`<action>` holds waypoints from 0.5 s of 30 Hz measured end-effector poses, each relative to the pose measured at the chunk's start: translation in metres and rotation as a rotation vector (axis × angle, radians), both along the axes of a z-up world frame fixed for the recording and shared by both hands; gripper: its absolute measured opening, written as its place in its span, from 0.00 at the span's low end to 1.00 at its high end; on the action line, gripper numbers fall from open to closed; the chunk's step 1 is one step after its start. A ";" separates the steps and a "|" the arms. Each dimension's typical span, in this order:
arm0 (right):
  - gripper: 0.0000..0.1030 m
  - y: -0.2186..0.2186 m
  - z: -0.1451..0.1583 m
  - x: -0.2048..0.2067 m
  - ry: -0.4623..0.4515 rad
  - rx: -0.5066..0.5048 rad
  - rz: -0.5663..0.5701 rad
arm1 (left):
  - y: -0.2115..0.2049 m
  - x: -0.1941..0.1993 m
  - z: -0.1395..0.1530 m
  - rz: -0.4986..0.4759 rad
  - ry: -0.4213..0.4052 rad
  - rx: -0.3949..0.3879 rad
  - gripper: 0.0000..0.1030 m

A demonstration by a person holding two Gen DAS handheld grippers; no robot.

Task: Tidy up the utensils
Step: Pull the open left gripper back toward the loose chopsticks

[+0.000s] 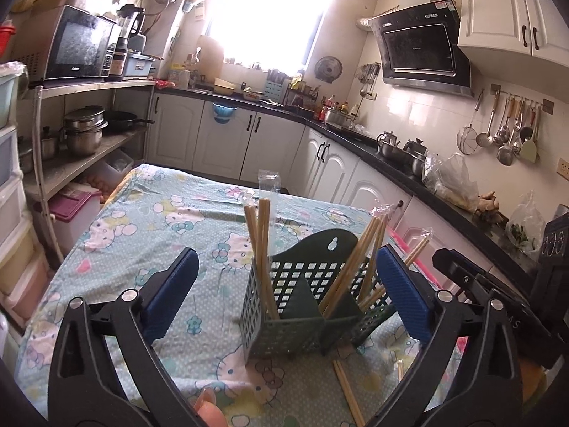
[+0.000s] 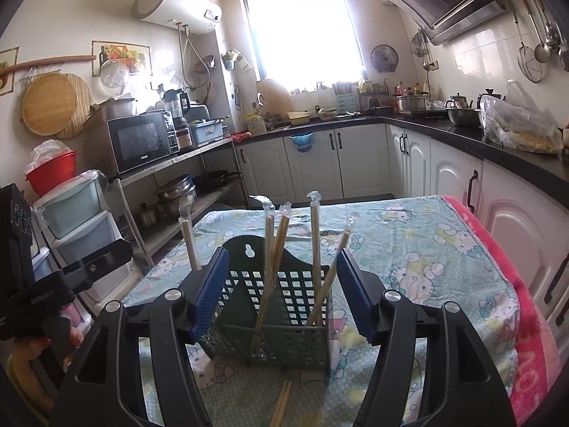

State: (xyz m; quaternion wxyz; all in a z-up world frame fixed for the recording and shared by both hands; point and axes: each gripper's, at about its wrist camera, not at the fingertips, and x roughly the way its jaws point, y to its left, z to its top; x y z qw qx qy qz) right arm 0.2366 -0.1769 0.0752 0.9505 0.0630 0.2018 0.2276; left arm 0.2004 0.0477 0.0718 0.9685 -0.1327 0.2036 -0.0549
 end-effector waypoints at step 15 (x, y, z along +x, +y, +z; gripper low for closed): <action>0.62 -0.005 -0.006 -0.025 0.002 -0.048 0.032 | 0.012 -0.026 -0.017 0.045 0.050 -0.008 0.90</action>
